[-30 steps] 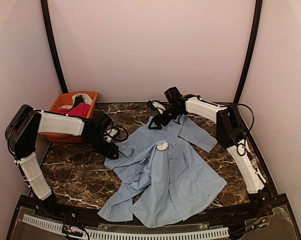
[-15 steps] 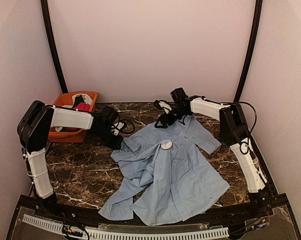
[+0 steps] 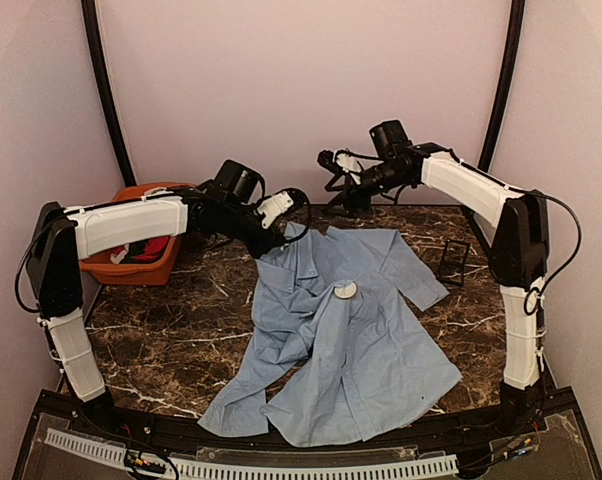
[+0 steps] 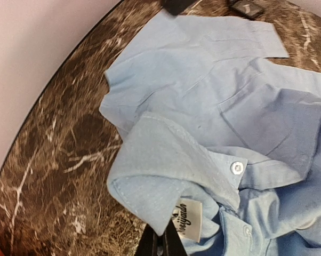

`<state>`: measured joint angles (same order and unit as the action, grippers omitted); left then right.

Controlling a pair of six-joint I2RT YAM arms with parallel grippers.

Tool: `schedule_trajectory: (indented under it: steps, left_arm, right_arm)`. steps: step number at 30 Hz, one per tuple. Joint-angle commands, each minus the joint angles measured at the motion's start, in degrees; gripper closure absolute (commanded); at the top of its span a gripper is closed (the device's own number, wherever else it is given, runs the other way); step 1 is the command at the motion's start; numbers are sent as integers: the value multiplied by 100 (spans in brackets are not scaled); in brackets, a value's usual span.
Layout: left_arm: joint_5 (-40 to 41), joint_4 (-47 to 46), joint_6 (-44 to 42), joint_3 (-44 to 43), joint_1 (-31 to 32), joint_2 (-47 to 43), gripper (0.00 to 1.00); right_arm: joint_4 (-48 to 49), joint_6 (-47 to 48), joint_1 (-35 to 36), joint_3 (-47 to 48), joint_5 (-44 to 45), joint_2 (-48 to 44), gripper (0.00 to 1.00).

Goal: Pin the brooch onto the clothing
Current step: Pick up the clothing with brooches from the center of the board.

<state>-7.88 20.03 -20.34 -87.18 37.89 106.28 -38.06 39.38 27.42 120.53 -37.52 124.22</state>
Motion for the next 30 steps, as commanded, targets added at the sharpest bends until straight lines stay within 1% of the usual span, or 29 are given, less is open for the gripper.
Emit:
schedule_trajectory:
  steps: [1,4,5,8,11,14,17,19,25,26,27,29,30]
  left_arm:
    - [-822,-37,-1286,272,145,-637,99]
    - [-1284,-503,-1567,760,181,-1263,99]
    - [-1329,-576,-1625,967,205,-1375,99]
    - [-1425,-578,-1795,1155,248,-1712,99]
    - [-1350,-351,-1977,1128,383,-1725,99]
    - [-1163,-261,-2026,1132,462,-1687,99]
    - [-1101,-258,-2058,1140,530,-1665,99]
    - [-1063,-269,-2062,1141,562,-1664,99]
    - [-1039,-384,-2034,1156,619,-1776,99]
    - [-1044,-389,-2031,1158,618,-1803,99]
    - [-1054,-393,-2017,1163,625,-1812,99]
    - [-1053,-399,-1978,1178,631,-1828,99]
    - [-1055,-406,-1933,1195,632,-1830,99]
  right_arm:
    - [-489,1668,15,-799,-463,-219,24]
    - [-528,2417,-15,-1208,-562,-415,22]
    - [-625,2569,-28,-1251,-641,-447,21]
    - [-1024,2930,-35,-1095,-1045,-469,21]
    - [-1354,3217,-16,-896,-1637,-447,20]
    - [-2034,3446,93,-445,-1774,-263,20]
    - [-1977,3438,226,-509,-1655,-261,20]
    - [-1924,3347,288,-534,-1724,-223,22]
    - [-2001,3227,444,-431,-1824,55,32]
    - [-2030,3236,448,-418,-1903,78,38]
    - [-2052,3245,447,-416,-1988,72,53]
    - [-2068,3249,448,-406,-2113,63,90]
    - [-2095,3213,456,-381,-2162,45,100]
